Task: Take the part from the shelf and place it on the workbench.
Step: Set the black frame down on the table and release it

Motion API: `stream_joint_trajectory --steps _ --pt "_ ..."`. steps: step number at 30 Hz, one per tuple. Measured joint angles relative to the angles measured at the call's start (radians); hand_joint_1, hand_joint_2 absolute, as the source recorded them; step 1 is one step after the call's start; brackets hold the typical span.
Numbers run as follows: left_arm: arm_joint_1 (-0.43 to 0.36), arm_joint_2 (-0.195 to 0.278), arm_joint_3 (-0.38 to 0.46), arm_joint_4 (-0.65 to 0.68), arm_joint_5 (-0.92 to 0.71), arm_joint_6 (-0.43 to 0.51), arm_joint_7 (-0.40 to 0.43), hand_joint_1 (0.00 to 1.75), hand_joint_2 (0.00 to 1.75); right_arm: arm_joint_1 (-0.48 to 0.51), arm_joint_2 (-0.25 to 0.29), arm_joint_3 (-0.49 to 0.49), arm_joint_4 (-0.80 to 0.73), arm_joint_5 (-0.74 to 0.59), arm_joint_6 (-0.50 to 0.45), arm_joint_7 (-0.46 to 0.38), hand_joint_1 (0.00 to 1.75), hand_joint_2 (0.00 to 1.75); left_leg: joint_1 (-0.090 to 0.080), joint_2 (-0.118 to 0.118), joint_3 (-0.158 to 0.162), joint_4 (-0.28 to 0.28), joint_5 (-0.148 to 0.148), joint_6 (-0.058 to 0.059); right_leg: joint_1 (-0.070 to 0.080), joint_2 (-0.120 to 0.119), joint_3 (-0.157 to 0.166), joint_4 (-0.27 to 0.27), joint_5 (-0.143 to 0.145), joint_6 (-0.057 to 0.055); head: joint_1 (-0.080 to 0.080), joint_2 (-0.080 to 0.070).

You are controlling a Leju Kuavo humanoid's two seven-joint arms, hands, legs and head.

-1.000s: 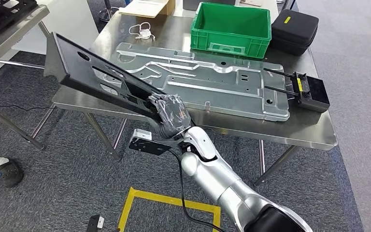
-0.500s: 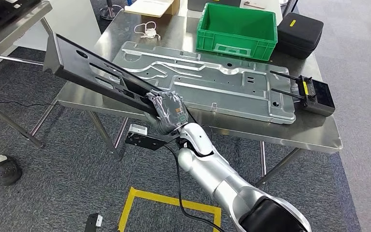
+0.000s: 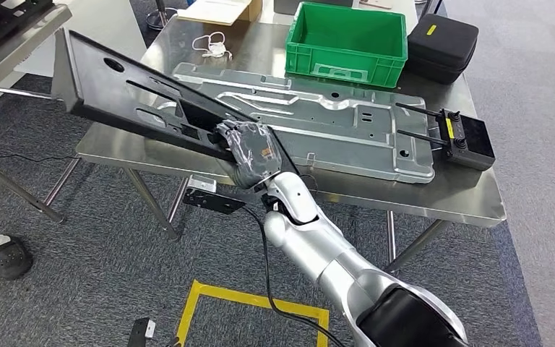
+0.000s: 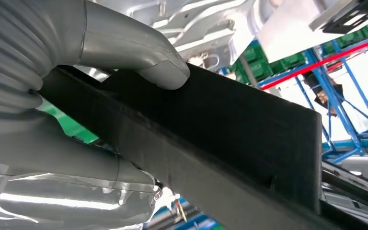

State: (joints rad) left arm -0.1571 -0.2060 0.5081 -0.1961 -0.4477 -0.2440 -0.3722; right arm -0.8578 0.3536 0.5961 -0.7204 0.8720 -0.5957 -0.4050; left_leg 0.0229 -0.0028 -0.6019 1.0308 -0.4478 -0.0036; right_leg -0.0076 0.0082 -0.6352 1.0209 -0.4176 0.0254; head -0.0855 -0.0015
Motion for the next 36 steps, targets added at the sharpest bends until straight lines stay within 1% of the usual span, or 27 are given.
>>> stream_joint_trajectory --steps 3,8,12,15,20,24,28,31,36 --pt "-0.003 -0.002 0.000 0.000 -0.007 -0.005 0.002 0.00 1.75 -0.041 0.005 0.031 0.000 -0.009 0.014 0.067 1.75 1.75 0.000 0.000 0.000 0.000 0.001 -0.001 0.000 0.000 0.000 0.000 0.001 -0.001 0.000 0.000" --pt "-0.005 -0.009 0.000 0.000 -0.012 -0.005 -0.004 0.00 1.75 -0.130 0.007 0.152 0.001 -0.026 0.011 0.198 1.75 1.75 0.000 0.000 0.000 0.000 0.002 -0.002 0.000 0.000 0.000 0.000 0.002 -0.003 0.000 0.000" --pt "-0.003 -0.015 0.000 0.000 -0.012 -0.001 -0.010 0.00 1.75 -0.194 0.007 0.244 0.014 0.015 0.006 0.291 1.75 1.75 0.000 0.000 0.000 0.000 0.002 -0.002 0.000 0.000 0.000 0.000 0.002 -0.003 0.000 0.000" --pt "-0.001 -0.018 0.000 0.000 -0.012 0.003 -0.014 0.00 1.75 -0.230 0.007 0.296 0.027 0.037 0.008 0.331 1.75 1.75 0.000 0.000 0.000 0.000 0.002 -0.002 0.000 0.000 0.000 0.000 0.002 -0.003 0.000 0.000" --pt "0.019 -0.021 0.000 0.000 -0.014 0.022 -0.025 0.00 1.75 -0.286 0.007 0.373 0.066 0.084 0.045 0.442 1.75 1.75 0.000 0.000 0.000 0.000 0.002 -0.002 0.000 0.000 0.000 0.000 0.002 -0.003 0.000 0.000" --pt "0.055 -0.021 0.008 0.000 -0.005 0.046 -0.028 0.00 1.75 -0.307 0.006 0.424 0.118 0.104 0.052 0.502 1.75 1.75 0.000 0.000 0.000 0.000 0.002 -0.002 0.000 0.000 0.000 0.000 0.002 -0.003 0.000 0.000" --pt "0.084 -0.017 0.028 0.000 0.015 0.063 -0.020 0.00 1.75 -0.310 0.005 0.469 0.168 0.117 0.063 0.532 1.75 1.75 0.000 0.000 0.000 0.000 0.002 -0.002 0.000 0.000 -0.001 0.000 0.002 -0.003 0.000 0.000" --pt "0.092 -0.015 0.044 0.000 0.028 0.072 -0.012 0.00 1.75 -0.310 0.005 0.500 0.198 0.129 0.081 0.559 1.75 1.75 0.000 0.000 0.000 0.000 0.002 -0.002 0.000 0.000 -0.001 0.000 0.002 -0.003 0.000 0.000" --pt "0.098 -0.015 0.066 0.000 0.040 0.080 -0.013 0.00 1.75 -0.309 0.005 0.537 0.242 0.148 0.118 0.626 1.75 1.75 0.000 0.000 0.000 0.000 0.002 -0.002 0.000 0.000 0.000 0.000 0.002 -0.003 0.000 0.000"
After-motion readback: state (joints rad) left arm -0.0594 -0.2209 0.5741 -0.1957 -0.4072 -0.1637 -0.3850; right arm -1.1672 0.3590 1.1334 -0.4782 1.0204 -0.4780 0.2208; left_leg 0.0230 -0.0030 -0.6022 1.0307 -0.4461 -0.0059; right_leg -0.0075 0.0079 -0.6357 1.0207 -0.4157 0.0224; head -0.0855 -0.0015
